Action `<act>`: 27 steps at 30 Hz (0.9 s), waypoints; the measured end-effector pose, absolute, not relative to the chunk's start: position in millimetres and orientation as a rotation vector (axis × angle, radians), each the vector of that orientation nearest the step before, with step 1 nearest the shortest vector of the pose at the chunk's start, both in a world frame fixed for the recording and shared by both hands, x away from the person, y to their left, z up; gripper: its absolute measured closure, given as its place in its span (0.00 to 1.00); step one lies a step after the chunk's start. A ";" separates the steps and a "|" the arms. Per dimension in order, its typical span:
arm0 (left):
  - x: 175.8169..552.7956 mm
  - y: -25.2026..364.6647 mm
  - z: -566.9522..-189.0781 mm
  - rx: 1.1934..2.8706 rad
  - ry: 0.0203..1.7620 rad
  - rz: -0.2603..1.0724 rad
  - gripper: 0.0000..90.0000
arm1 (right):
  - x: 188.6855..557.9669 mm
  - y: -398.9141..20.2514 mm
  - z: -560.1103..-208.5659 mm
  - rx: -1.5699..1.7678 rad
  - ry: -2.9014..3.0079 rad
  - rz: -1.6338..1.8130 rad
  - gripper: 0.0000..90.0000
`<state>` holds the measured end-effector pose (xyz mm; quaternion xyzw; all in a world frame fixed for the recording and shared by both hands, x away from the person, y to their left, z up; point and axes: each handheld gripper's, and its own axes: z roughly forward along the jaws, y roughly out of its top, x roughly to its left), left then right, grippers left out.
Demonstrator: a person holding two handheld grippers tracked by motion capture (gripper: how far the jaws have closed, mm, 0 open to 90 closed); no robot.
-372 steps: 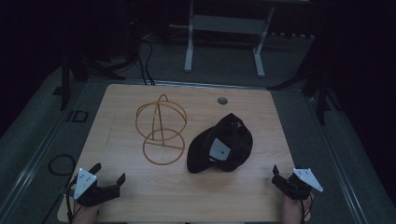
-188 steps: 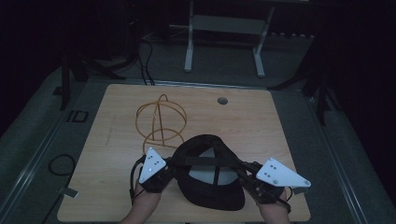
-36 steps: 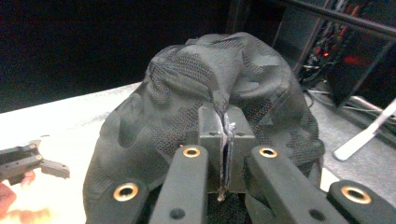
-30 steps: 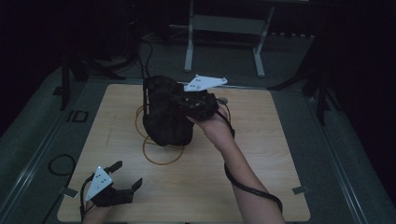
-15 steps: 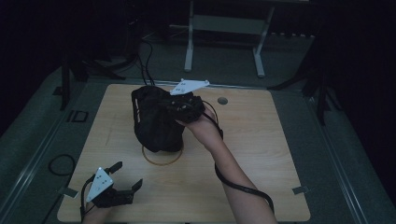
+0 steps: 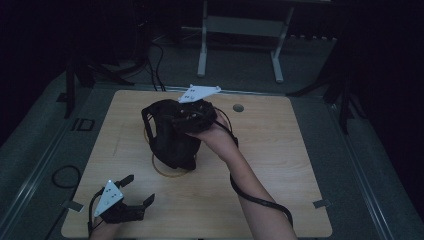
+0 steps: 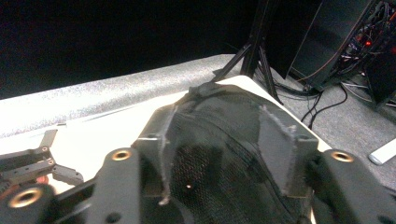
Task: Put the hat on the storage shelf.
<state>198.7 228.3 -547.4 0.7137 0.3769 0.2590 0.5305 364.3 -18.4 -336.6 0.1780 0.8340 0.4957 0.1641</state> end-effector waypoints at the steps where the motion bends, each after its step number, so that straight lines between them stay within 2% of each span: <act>1: 198.7 228.2 -547.6 1.704 0.900 0.618 0.05 | 364.1 -19.3 -336.2 0.511 2.379 1.412 0.48; 6: 198.7 227.6 -547.4 1.703 0.897 0.615 0.05 | 364.3 -27.5 -335.4 0.537 2.370 1.436 0.44; 9: 198.6 227.6 -547.0 1.696 0.900 0.612 0.05 | 365.8 -38.5 -337.2 0.575 2.384 1.451 0.35; 17: 199.4 227.9 -547.6 1.703 0.901 0.608 0.05 | 366.7 -61.8 -341.7 0.626 2.364 1.491 0.26; 19: 199.3 227.6 -547.6 1.701 0.900 0.610 0.05 | 366.6 -73.1 -344.4 0.612 2.375 1.499 0.18; 27: 199.1 227.1 -548.3 1.708 0.897 0.606 0.05 | 362.9 -93.5 -360.9 0.585 2.403 1.469 0.15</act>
